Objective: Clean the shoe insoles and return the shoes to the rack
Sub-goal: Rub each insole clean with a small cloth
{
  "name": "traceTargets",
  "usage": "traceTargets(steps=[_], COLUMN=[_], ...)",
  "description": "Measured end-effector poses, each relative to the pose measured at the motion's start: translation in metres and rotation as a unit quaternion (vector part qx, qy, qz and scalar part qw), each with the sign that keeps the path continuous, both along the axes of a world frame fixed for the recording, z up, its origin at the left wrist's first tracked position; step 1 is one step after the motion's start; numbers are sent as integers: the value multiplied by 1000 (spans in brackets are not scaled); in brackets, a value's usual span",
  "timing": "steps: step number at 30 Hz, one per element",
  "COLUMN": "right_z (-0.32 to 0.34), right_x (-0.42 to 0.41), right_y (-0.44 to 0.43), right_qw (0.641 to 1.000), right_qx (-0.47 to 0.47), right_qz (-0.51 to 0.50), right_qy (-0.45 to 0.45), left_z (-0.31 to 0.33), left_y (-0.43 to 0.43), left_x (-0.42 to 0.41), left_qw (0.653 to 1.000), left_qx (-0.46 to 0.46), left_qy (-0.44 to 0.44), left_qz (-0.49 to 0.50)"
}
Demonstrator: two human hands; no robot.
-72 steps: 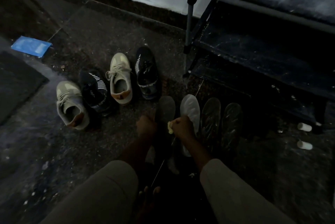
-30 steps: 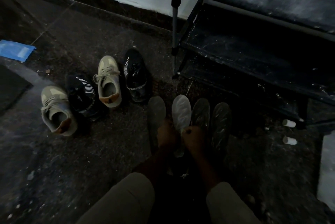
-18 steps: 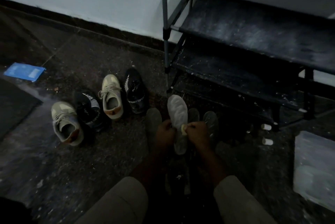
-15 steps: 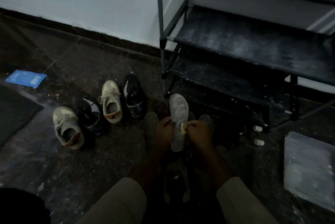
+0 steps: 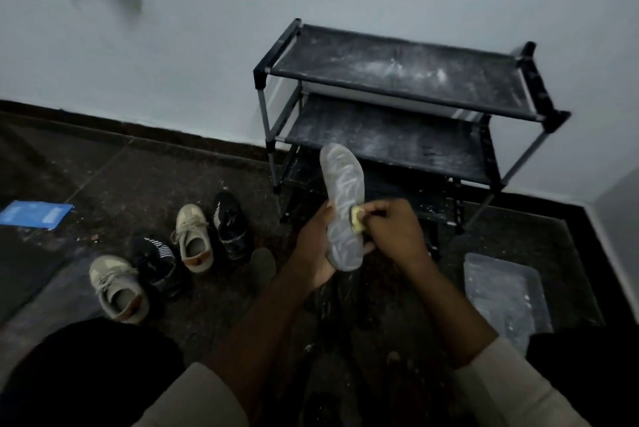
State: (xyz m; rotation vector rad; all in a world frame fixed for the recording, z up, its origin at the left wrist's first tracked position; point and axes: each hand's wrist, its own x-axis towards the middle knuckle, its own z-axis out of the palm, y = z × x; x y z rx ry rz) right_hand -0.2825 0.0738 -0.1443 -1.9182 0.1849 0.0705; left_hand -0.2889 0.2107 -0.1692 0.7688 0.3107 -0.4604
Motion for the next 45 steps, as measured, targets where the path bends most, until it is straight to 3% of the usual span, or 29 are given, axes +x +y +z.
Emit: traceTargets(steps=[5,8,13,21,42,45], right_z=[43,59,76,56,47,50], right_x=[-36,-61,-109,-124,-128,-133], right_y=[-16,-24,-26,-23,-38,-32], right_qw=[991,990,967,980,981,977], right_qx=[-71,-63,-151,-101,-70,-66], right_qz=[-16,29,72,103,82,125], right_qy=[-115,-120,-191,-140,-159,-161], left_z=[34,50,63,59,55,56], left_y=[5,4,-1,-13,-40,-40], left_x=[-32,-41,-58,-63,-78,-76], left_qw=[999,999,997,995,992,994], left_qx=[4,-10,-30,-74,-51,-42], left_qy=[-30,-46,-63,-37,-70,-78], left_qz=[-21,-19,-35,-51,-91,-58])
